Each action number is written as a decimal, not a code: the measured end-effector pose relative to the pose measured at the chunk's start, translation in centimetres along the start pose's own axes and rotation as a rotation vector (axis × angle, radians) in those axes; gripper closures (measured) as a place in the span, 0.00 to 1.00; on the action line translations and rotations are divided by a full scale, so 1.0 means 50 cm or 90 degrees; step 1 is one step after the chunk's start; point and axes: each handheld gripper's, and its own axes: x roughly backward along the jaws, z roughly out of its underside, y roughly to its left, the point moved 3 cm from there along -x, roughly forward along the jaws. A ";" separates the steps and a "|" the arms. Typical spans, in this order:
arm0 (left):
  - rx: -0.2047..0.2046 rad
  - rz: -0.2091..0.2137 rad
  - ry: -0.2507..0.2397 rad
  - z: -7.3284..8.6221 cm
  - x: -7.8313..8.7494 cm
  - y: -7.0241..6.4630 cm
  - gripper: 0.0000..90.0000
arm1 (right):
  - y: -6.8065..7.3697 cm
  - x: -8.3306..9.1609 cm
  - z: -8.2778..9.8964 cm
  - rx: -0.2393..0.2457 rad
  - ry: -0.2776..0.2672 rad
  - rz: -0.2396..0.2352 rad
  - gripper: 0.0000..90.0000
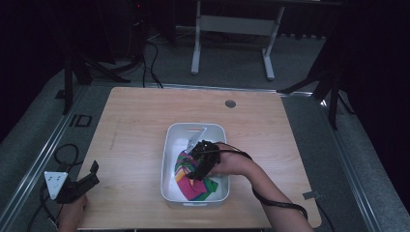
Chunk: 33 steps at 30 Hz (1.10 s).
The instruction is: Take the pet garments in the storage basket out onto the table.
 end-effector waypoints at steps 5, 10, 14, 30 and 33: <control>0.000 0.001 0.001 0.000 0.000 0.000 0.01 | 0.002 -0.025 -0.008 0.002 0.043 0.010 0.16; 0.000 0.001 0.001 0.000 0.000 0.000 0.01 | 0.009 -0.053 -0.009 0.010 0.086 0.019 0.16; 0.000 0.001 0.001 0.000 0.000 0.000 0.01 | 0.019 -0.078 -0.007 0.039 0.123 0.041 0.24; 0.000 -0.001 0.002 0.000 -0.001 0.001 0.01 | 0.023 -0.005 -0.020 0.042 0.082 0.073 0.85; 0.000 -0.001 0.002 0.000 -0.001 0.001 0.01 | 0.020 0.038 -0.031 0.038 0.053 0.085 0.85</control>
